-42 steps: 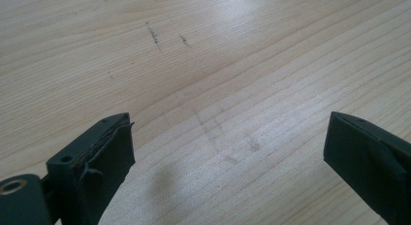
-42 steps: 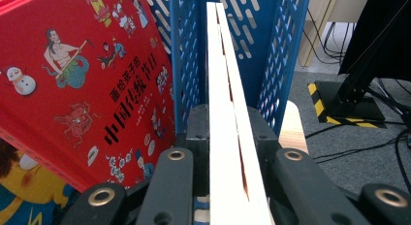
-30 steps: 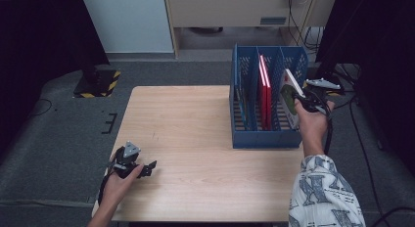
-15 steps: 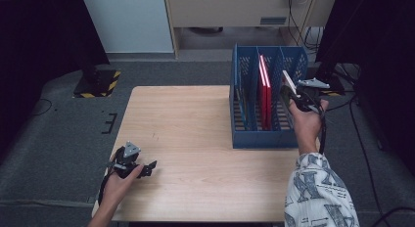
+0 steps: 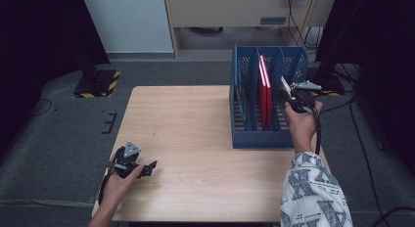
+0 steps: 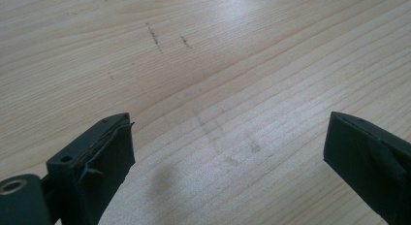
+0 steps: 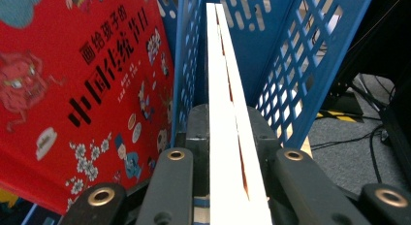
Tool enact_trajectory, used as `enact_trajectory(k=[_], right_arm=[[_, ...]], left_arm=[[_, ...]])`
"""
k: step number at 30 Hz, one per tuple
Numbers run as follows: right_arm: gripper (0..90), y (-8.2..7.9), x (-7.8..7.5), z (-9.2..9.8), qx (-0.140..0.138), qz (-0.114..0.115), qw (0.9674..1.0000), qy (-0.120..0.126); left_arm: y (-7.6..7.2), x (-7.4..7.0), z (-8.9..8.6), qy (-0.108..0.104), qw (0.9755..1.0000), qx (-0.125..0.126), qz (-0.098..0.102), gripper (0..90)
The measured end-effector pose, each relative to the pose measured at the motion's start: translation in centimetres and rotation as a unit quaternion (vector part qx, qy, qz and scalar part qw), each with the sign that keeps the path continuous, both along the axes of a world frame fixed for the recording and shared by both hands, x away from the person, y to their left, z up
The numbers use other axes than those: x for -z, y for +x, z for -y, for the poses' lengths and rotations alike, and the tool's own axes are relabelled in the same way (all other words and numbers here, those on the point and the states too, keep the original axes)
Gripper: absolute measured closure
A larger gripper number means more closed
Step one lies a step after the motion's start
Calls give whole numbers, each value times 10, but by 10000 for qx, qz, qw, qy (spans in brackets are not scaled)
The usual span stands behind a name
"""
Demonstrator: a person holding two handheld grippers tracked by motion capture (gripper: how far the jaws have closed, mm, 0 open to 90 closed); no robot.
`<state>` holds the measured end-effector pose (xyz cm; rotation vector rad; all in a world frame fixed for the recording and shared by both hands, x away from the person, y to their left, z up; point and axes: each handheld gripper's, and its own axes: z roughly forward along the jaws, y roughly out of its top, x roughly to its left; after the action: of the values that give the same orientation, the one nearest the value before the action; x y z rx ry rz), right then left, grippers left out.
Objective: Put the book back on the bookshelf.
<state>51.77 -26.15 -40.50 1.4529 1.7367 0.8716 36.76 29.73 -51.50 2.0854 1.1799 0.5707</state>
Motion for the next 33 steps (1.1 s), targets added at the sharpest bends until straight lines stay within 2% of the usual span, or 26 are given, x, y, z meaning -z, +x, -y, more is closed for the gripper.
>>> enact_trajectory(k=[18,27,33], right_arm=[[764,0,19,5,46,-249,9997,20],[763,3,23,3,15,-355,9994,19],[763,5,28,0,-7,-525,9986,64]], left_arm=[[0,0,1,4,10000,6,5,33],[0,0,1,0,10000,11,9,33],[0,0,1,-7,10000,5,16,33]])
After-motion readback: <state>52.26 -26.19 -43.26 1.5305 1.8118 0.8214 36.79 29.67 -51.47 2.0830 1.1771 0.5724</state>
